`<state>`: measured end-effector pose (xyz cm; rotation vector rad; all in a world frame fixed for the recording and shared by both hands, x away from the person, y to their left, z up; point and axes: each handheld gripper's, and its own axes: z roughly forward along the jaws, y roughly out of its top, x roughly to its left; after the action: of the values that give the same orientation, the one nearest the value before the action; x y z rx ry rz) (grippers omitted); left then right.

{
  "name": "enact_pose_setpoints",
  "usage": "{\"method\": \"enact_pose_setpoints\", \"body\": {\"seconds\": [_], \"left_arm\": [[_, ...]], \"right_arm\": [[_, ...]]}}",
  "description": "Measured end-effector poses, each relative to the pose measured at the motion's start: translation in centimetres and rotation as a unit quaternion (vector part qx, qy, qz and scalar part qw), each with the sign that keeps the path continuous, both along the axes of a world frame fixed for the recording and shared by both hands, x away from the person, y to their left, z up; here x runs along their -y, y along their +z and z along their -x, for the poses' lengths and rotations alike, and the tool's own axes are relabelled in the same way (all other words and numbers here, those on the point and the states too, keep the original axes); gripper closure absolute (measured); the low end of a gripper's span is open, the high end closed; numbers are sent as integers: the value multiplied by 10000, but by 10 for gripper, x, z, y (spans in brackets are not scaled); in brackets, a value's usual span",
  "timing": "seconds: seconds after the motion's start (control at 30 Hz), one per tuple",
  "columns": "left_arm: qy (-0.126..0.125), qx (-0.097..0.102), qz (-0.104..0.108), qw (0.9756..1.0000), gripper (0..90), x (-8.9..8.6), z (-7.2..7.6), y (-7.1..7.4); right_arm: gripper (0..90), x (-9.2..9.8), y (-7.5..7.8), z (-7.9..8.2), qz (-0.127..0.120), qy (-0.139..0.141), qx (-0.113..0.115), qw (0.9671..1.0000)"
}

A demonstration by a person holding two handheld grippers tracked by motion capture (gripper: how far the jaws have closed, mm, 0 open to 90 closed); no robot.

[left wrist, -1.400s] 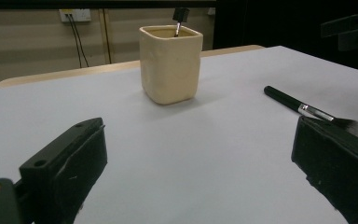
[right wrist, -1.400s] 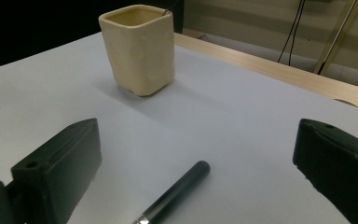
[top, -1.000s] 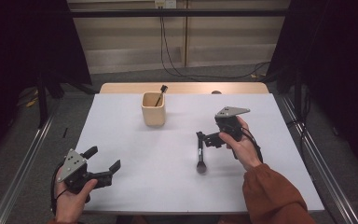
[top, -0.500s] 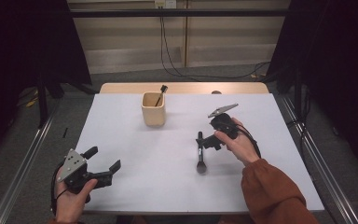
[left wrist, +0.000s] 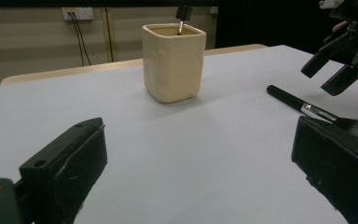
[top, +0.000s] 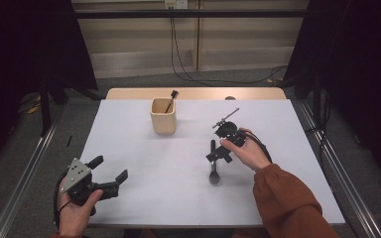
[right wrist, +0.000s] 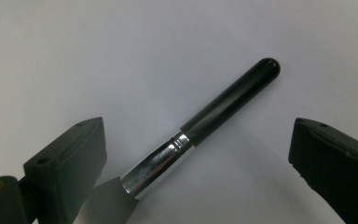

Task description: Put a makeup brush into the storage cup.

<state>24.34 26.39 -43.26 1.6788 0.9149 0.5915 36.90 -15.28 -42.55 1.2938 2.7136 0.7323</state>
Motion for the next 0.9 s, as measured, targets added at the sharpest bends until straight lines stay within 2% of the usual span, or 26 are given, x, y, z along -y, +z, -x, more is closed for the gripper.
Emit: {"method": "enact_pose_setpoints", "body": {"seconds": [0.07, 0.13, 0.27, 0.37, 0.47, 0.57, 0.73, 0.8, 0.9], "left_arm": [[17, 0, -21, 10000, 34, -1, 0, 0], [17, -3, -22, 10000, 34, -1, 0, 0], [-2, -3, 4, 10000, 34, 0, 0, 0], [-15, -7, -17, 10000, 34, 0, 0, 0], [-12, 7, -3, 10000, 34, 0, 0, 0], [-2, 11, -81, 10000, 34, -1, 0, 0], [-12, 2, -75, 10000, 34, -1, 0, 0], [-5, 9, -101, 9999, 34, -1, 0, 0], [12, 17, -110, 9999, 34, -1, -1, -1]], "right_arm": [[36, -1, 0, -1, 82, -6, -85, 9999], [39, -3, 0, -2, 170, 12, -321, 9993], [46, -7, 1, -4, 286, 94, -429, 9986], [51, -12, 0, -6, 433, 25, -540, 9976], [48, -15, -4, -12, 667, -145, -674, 9954], [66, -18, -7, -14, 817, -216, -808, 9931], [114, -22, -11, -16, 910, -343, -995, 9903], [166, -24, -12, -17, 886, -367, -1066, 9897], [170, -26, -14, -16, 957, -438, -1149, 9878]]}}
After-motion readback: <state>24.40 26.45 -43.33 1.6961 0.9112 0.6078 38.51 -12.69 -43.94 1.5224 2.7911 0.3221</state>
